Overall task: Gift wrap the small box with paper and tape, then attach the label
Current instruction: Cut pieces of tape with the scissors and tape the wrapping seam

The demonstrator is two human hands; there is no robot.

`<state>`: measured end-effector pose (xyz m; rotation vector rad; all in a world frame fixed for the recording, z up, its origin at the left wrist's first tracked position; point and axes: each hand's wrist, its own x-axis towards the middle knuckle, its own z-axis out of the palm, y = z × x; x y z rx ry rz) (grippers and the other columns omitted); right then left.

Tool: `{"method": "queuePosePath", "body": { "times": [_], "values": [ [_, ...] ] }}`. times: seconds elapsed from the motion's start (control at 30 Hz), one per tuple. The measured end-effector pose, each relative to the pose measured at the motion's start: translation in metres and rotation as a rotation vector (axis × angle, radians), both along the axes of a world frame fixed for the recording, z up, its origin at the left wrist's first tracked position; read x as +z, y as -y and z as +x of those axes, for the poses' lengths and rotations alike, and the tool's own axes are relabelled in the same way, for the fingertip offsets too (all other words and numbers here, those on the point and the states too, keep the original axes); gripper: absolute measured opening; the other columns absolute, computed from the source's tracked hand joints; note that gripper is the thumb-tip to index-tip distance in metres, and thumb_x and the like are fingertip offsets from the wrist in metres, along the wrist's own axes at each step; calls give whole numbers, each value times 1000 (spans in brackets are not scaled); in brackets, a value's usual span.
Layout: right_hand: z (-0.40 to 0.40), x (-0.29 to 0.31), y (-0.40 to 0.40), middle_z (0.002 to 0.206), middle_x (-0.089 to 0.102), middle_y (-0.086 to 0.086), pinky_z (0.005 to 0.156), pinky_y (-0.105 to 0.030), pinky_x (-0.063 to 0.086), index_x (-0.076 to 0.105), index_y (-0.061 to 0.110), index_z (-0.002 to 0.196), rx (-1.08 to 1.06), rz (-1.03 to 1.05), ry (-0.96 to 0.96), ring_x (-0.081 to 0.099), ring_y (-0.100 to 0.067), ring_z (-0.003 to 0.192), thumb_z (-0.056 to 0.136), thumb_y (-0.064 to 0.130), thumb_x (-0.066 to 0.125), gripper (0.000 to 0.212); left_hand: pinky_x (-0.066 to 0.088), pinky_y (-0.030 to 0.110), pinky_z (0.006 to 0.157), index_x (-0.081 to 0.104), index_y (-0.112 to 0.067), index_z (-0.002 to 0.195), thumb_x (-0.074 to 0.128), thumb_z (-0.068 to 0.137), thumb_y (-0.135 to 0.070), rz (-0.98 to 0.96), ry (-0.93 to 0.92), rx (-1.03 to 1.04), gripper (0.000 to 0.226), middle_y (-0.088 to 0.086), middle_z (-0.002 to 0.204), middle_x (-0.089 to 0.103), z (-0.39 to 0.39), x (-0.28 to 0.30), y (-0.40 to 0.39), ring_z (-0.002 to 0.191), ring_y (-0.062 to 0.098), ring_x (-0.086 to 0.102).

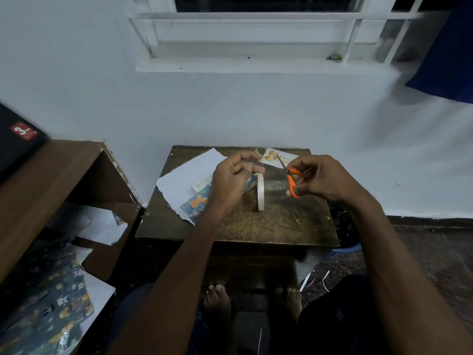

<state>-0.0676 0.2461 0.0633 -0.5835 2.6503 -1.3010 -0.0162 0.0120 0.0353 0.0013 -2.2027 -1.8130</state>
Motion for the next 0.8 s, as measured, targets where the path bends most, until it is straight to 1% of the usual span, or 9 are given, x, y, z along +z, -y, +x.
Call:
{"method": "queuePosePath", "body": {
  "times": [0.1, 0.2, 0.37, 0.43, 0.47, 0.53, 0.6, 0.73, 0.8],
  "values": [
    [0, 4, 1, 90, 78, 6, 87, -40, 61, 81, 30, 99, 28, 4, -2, 76, -18, 86, 65, 2, 91, 45, 51, 27, 96, 73, -24, 110, 54, 98, 5, -10, 1, 9, 36, -5, 93, 82, -2, -1, 0, 107, 4, 73],
    [-1, 6, 5, 91, 78, 11, 82, -29, 59, 82, 31, 103, 57, 39, -13, 74, -9, 85, 70, 2, 88, 45, 55, 35, 96, 73, -24, 111, 53, 97, 5, -25, 2, 3, 38, -5, 93, 82, -3, -3, -1, 103, 11, 75],
    [-1, 8, 9, 86, 76, 20, 64, -7, 45, 81, 33, 108, 56, 55, -23, 68, 4, 73, 74, 1, 83, 47, 58, 53, 98, 74, -21, 114, 52, 95, 5, -33, -10, -16, 39, -7, 102, 81, -3, -2, -1, 102, 19, 77],
    [-2, 9, 11, 85, 76, 23, 62, -6, 44, 81, 32, 110, 50, 56, -35, 66, 7, 70, 75, 1, 83, 47, 59, 56, 96, 74, -20, 114, 52, 96, 7, -43, -9, -14, 39, -10, 106, 80, -3, -2, -1, 102, 18, 77],
    [-2, 10, 11, 85, 76, 22, 62, -6, 44, 81, 32, 111, 48, 58, -38, 66, 7, 70, 75, 2, 83, 47, 58, 60, 95, 75, -22, 114, 52, 96, 6, -52, -11, -8, 40, -10, 106, 80, -2, -2, -1, 101, 22, 77],
    [-2, 10, 13, 87, 76, 20, 62, -7, 44, 81, 32, 111, 45, 72, -48, 66, 6, 71, 76, 3, 83, 45, 56, 68, 91, 75, -25, 114, 52, 95, 2, -68, -26, -5, 40, -10, 107, 80, -2, -3, -1, 99, 43, 73],
    [-2, 10, 13, 88, 76, 19, 62, -9, 45, 81, 31, 111, 41, 79, -62, 65, 3, 70, 76, 5, 83, 44, 55, 69, 89, 75, -25, 114, 51, 94, 0, -69, -38, -15, 39, -8, 106, 80, -1, -2, -1, 95, 48, 72],
    [-3, 9, 14, 83, 72, 21, 63, -14, 45, 81, 32, 110, 30, 104, -90, 63, 2, 70, 76, 6, 83, 43, 57, 54, 98, 74, -13, 115, 49, 96, 10, -37, -28, -29, 39, -3, 106, 80, 0, 1, -4, 101, 17, 78],
    [-3, 9, 15, 82, 70, 23, 63, -16, 44, 81, 32, 111, 31, 120, -91, 62, 1, 70, 77, 6, 84, 43, 57, 54, 98, 75, -15, 115, 49, 96, 10, -40, -26, -24, 40, -4, 108, 80, -1, 1, -4, 103, 15, 77]
  ]
}}
